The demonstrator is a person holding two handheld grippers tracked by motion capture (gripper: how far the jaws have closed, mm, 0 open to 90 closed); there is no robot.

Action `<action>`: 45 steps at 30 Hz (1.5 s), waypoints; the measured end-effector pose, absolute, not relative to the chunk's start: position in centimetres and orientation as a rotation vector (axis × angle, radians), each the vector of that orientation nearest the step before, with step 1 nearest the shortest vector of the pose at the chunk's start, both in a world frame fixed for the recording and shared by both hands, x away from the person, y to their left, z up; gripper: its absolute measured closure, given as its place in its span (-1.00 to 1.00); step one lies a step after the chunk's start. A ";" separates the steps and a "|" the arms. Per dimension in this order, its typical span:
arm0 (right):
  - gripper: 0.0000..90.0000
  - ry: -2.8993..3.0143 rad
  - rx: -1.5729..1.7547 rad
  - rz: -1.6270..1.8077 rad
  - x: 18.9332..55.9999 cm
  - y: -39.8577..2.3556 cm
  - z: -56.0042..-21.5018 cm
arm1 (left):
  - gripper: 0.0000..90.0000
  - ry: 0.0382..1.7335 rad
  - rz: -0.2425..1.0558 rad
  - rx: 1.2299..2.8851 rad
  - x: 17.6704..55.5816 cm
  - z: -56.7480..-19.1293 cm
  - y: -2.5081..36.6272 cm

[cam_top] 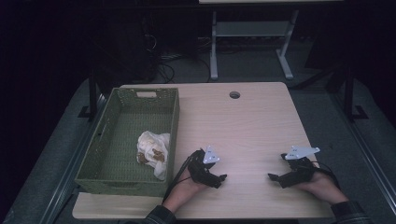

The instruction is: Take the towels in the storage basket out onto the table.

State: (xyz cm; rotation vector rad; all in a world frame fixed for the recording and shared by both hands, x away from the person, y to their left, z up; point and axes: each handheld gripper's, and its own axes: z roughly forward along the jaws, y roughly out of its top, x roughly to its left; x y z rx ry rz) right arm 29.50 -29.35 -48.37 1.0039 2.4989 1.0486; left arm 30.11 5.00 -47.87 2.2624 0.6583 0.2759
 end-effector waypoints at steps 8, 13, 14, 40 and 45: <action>-0.97 2.500 1.004 1.053 29.5 -29.4 -48.4 | -0.73 0.665 0.271 2.251 30.1 -47.9 4.9; -0.97 2.500 1.004 1.052 29.5 -29.4 -48.4 | -0.73 0.668 0.272 2.274 30.2 -47.7 5.1; -0.98 2.500 1.001 1.050 29.5 -29.4 -48.4 | -0.73 0.673 0.273 2.280 30.2 -47.7 5.2; -0.97 2.502 1.003 1.049 29.5 -29.3 -48.4 | -0.71 0.737 0.320 2.322 30.0 -46.8 5.7; -0.98 2.502 1.002 1.049 29.5 -29.3 -48.4 | -0.71 0.757 0.327 2.319 30.0 -46.5 5.8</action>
